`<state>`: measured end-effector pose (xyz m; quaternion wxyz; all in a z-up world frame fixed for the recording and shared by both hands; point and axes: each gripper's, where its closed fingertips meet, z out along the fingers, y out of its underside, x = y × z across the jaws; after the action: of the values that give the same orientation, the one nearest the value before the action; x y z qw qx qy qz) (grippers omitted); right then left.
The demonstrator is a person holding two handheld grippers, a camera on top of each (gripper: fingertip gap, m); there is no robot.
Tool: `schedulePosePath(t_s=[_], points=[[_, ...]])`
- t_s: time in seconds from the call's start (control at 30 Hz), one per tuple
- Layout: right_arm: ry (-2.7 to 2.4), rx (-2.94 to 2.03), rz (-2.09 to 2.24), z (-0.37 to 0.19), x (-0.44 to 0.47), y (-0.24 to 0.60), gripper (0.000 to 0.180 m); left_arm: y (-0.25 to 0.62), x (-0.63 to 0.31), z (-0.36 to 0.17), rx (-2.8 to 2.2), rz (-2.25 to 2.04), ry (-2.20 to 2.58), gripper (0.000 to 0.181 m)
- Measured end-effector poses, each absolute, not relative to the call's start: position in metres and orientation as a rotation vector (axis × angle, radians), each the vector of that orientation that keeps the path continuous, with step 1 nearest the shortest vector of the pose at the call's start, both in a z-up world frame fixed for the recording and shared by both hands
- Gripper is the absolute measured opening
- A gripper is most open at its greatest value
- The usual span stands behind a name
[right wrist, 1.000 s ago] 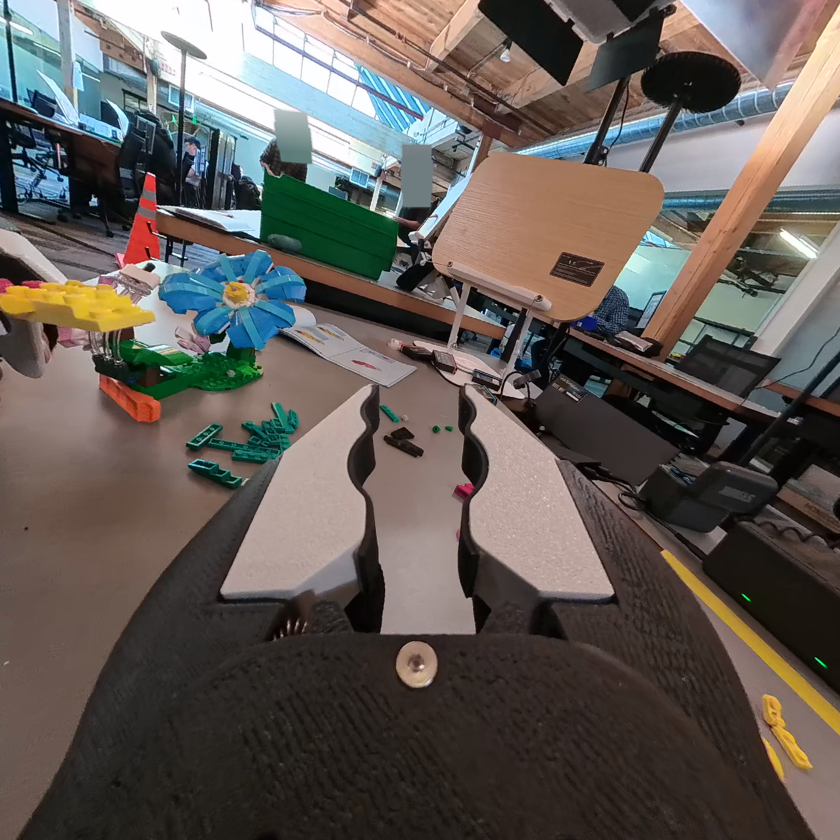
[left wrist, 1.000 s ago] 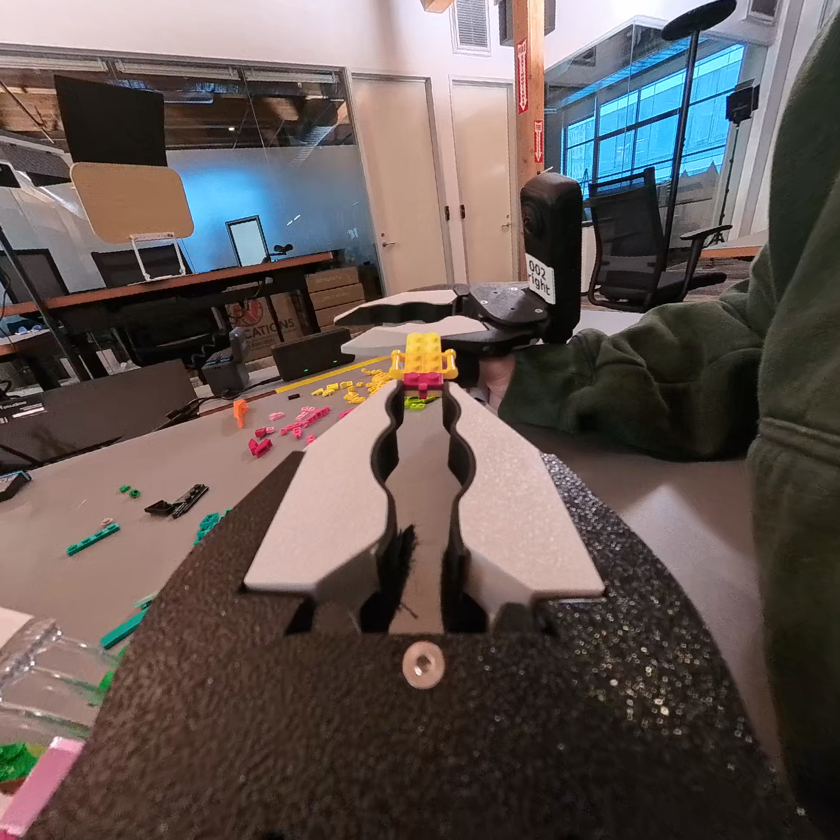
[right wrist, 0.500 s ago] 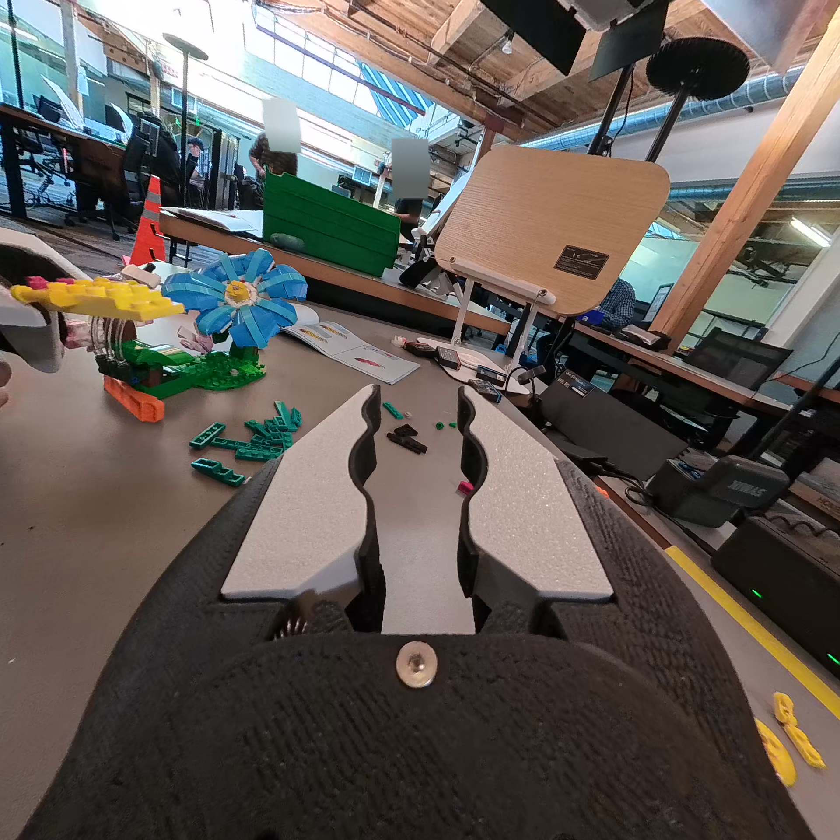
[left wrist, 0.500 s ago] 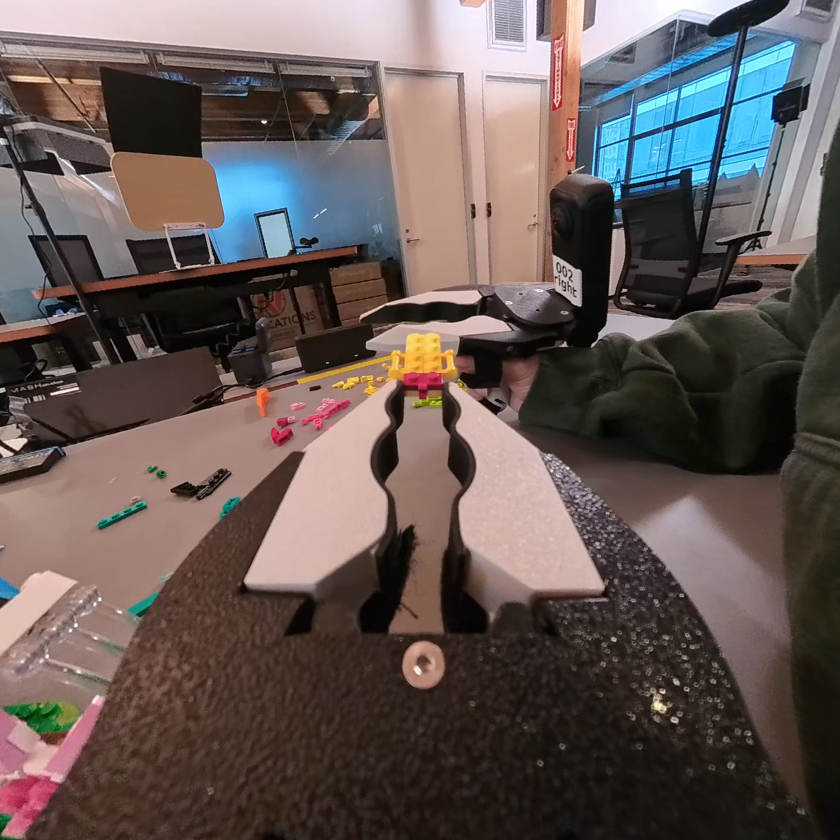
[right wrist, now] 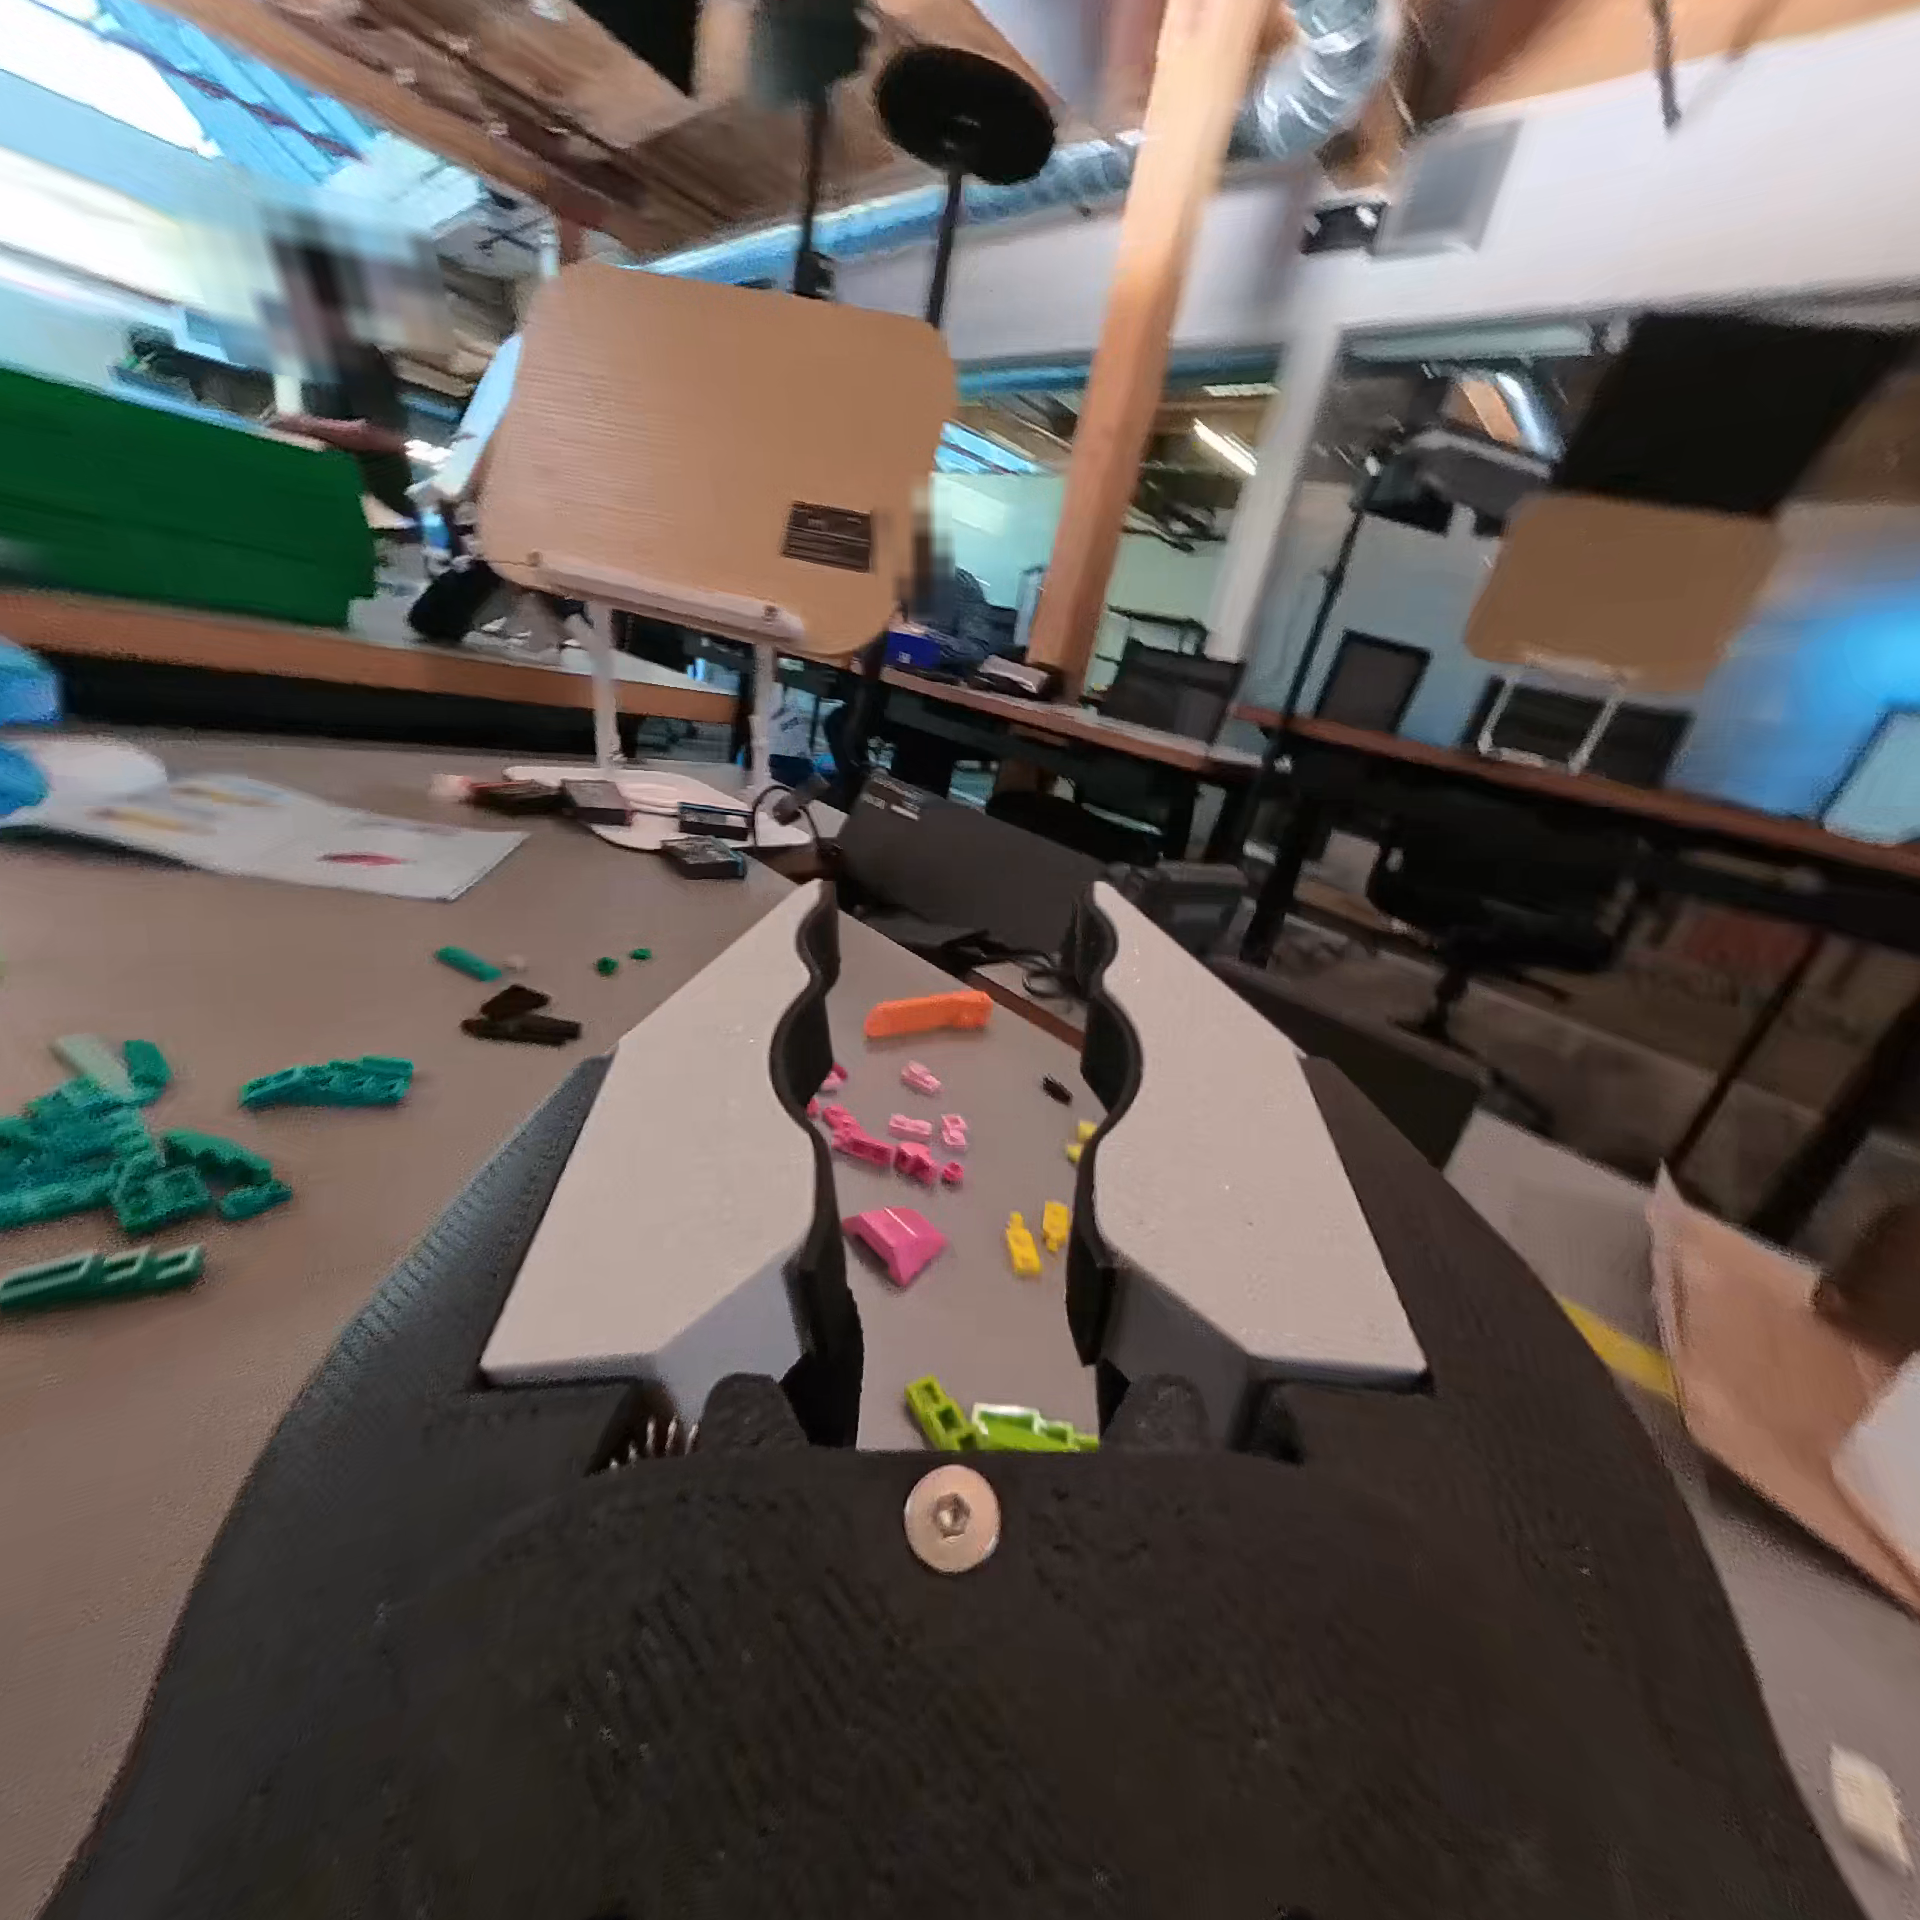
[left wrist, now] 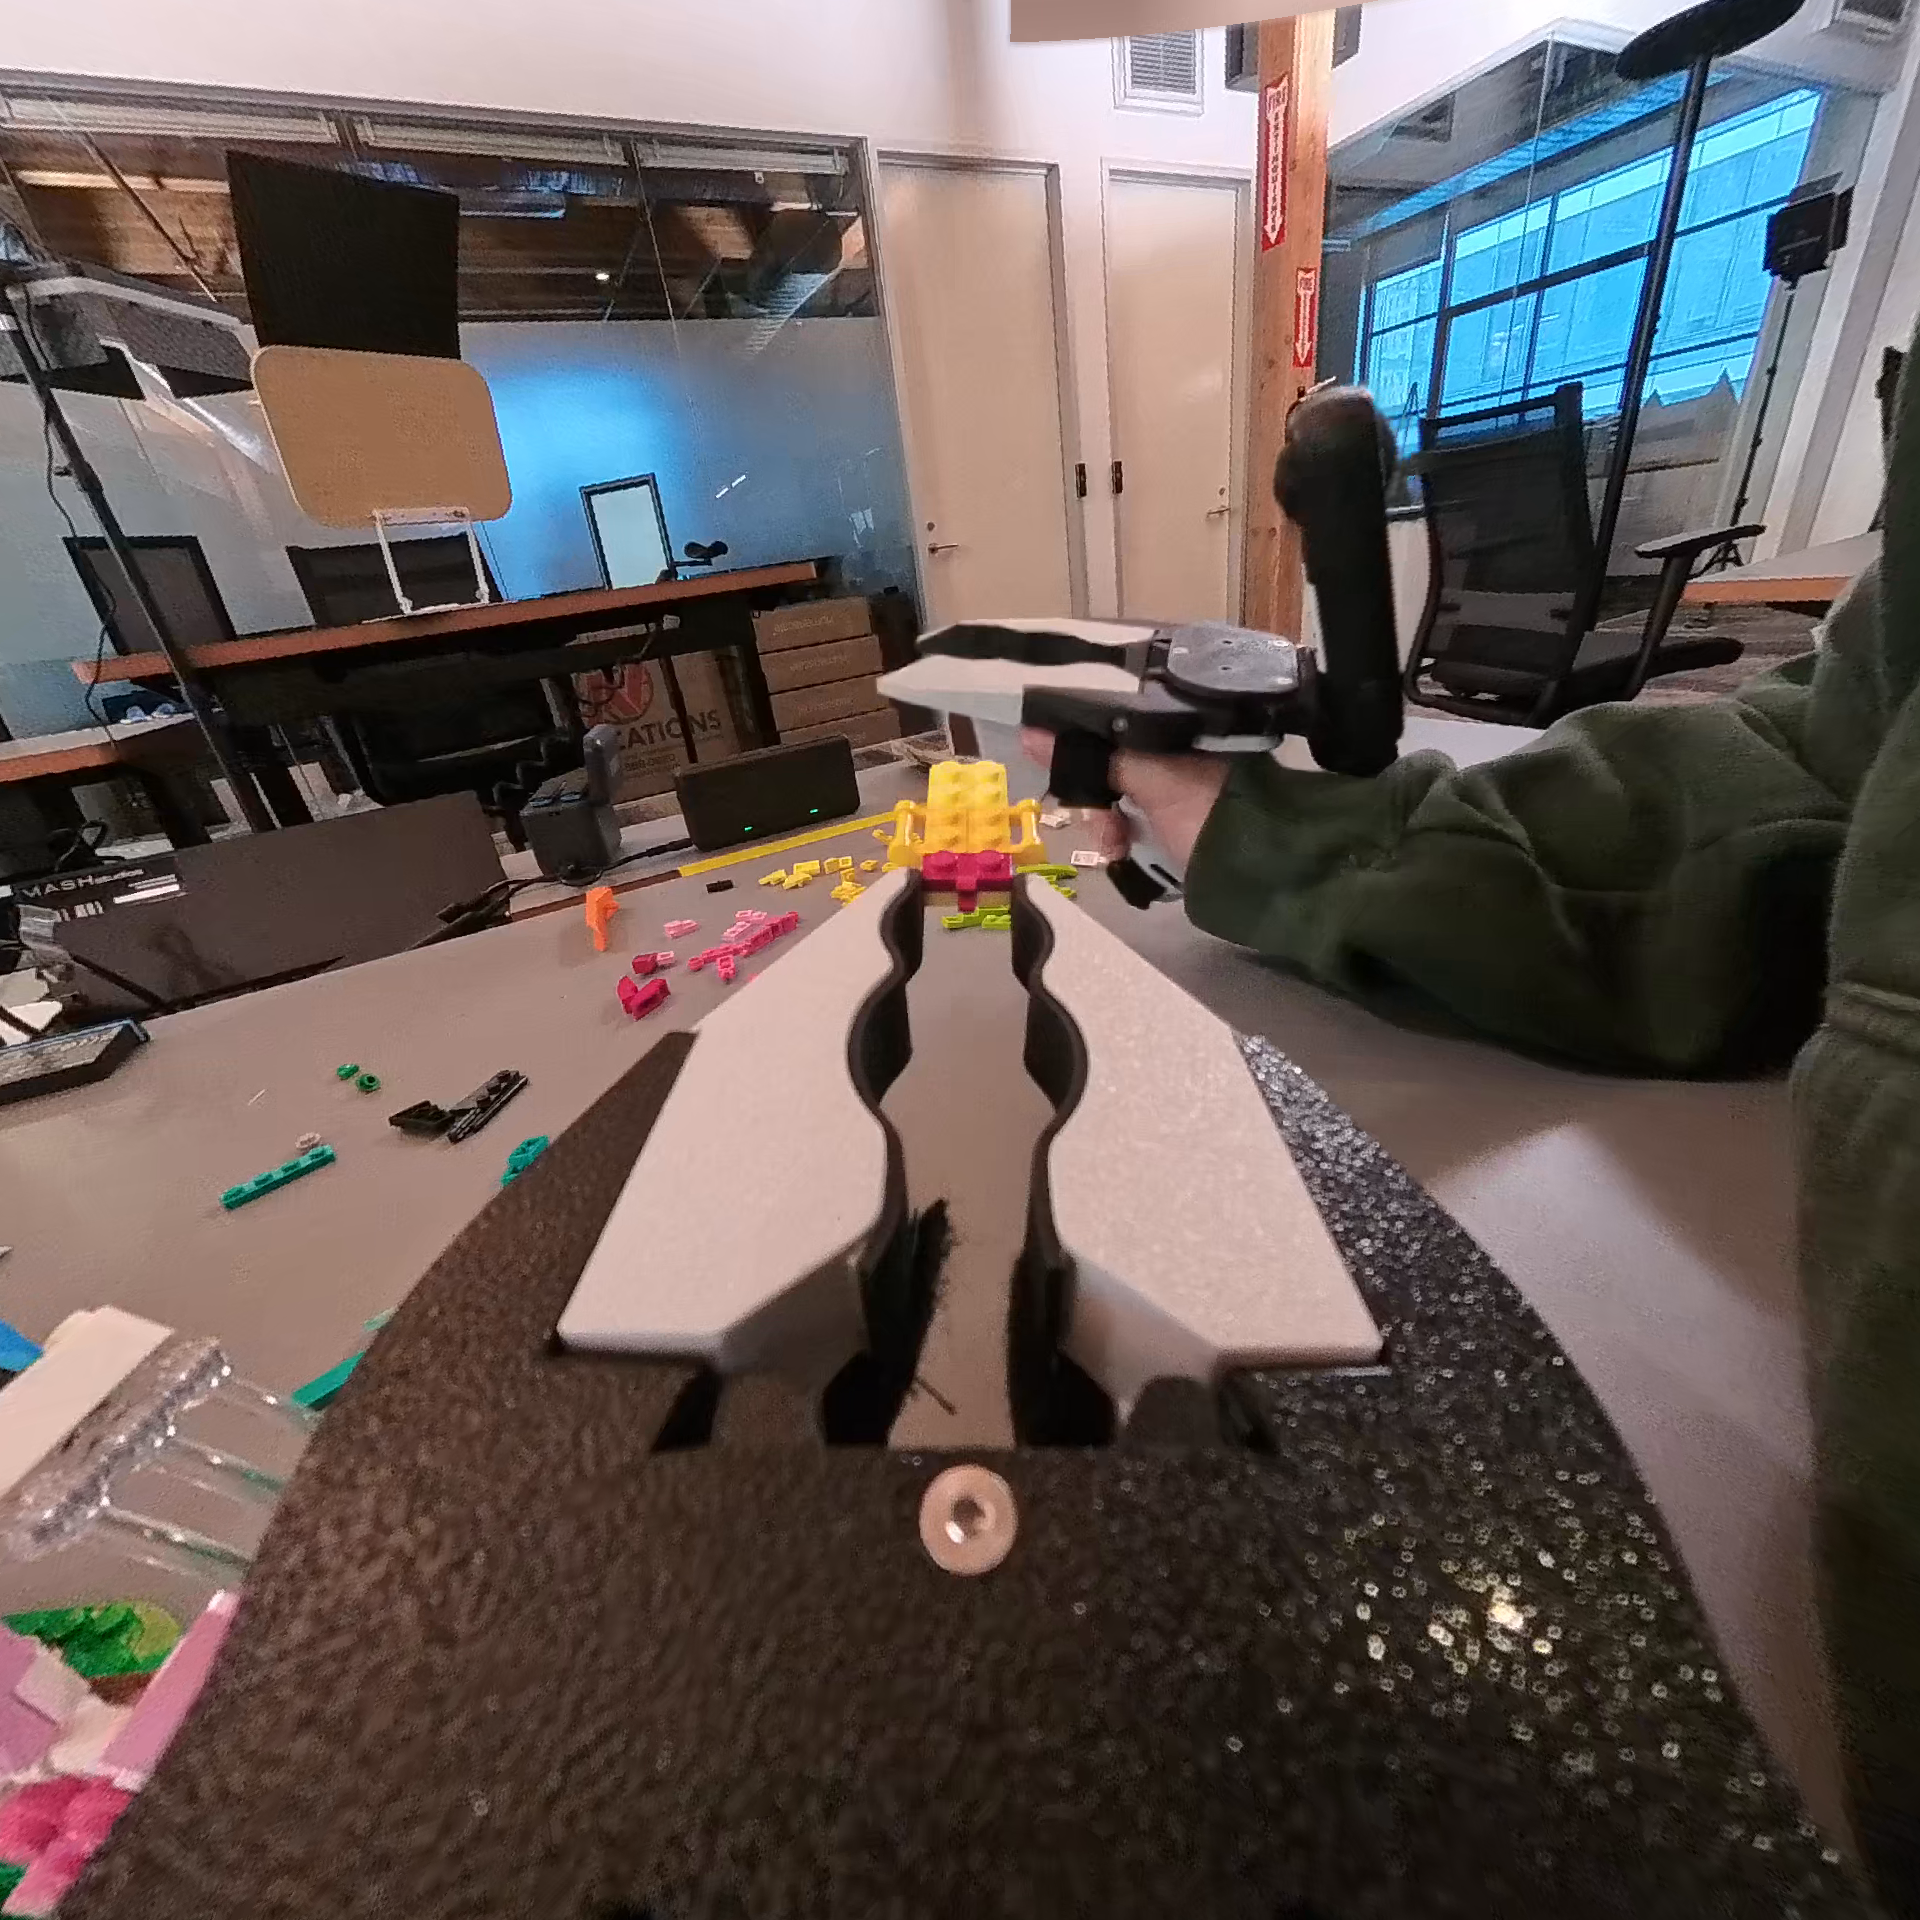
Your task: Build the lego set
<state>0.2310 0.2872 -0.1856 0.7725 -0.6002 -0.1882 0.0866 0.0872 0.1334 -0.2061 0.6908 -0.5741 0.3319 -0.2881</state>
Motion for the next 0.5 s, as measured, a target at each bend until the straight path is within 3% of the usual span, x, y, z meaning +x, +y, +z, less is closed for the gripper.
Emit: schedulePosePath(t_s=[0.17,0.37,0.5], points=[[-0.344,-1.336,0.218,-0.188,0.246,0.293,0.043,0.135,0.087,-0.207,-1.288,-0.642,0.741,0.014],[-0.895,-1.2,0.137,-0.202,0.15,0.234,0.034,0.136,0.085,-0.206,-1.289,-0.644,0.727,0.014],[-1.004,-1.218,0.186,-0.213,0.124,0.204,0.03,0.136,0.085,-0.206,-1.284,-0.64,0.729,0.014]])
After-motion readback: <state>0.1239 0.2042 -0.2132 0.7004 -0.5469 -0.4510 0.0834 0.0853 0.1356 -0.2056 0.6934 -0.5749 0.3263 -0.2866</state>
